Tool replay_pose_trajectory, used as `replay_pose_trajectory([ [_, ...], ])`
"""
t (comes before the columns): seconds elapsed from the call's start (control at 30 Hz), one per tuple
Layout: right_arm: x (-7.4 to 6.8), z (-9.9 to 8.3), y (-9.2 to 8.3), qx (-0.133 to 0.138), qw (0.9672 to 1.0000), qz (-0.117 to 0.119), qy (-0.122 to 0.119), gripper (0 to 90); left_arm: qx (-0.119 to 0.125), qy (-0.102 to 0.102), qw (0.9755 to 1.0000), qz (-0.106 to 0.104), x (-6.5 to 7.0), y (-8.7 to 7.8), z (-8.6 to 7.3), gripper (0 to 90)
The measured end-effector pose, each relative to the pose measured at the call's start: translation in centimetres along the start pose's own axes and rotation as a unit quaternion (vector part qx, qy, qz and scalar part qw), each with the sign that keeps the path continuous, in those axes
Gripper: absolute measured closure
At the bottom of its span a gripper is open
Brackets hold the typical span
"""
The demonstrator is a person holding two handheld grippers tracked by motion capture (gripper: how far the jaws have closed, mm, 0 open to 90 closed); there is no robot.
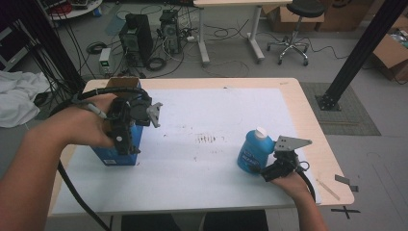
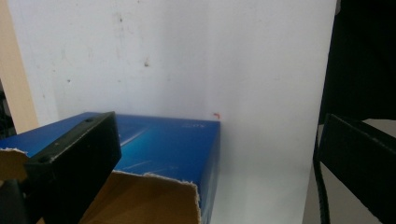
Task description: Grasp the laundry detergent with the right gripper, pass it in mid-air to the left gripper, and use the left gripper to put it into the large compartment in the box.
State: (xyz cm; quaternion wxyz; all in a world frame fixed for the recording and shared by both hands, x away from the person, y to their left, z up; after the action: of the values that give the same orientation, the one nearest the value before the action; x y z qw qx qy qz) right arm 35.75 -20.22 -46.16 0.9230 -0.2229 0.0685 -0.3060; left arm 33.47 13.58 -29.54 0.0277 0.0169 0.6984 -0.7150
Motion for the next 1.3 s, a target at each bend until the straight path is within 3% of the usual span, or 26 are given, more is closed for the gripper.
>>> replay_pose_trajectory([
  [0.4,0.04,-0.11,0.56,0.009,0.9998,-0.019,0.003,0.3,-0.003,-0.003,1.0,0.002,0.11,-0.02,-0.23,0.1],
  [0.87,0.23,-0.36,0.24,0.024,0.9991,-0.034,0.004,12.4,-0.001,-0.004,1.0,0.004,-0.02,-0.05,-0.1,0.1],
  [1.3,0.18,-0.15,0.23,0.036,0.999,-0.026,0.004,20.1,-0.003,-0.005,1.0,0.004,-0.01,-0.01,-0.12,0.1],
])
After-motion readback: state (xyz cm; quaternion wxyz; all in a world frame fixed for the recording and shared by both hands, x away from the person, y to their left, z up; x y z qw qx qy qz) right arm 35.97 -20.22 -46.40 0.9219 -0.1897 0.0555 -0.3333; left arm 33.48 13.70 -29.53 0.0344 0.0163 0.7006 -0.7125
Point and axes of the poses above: each handheld gripper's, and its own axes: y roughly forward along the jaws, z roughly out of its top, x roughly to its right, the point moved 9 cm from there along y, roughly forward along the jaws, and after that the axes turned 8 degrees about -z, right-handed, at the moved point
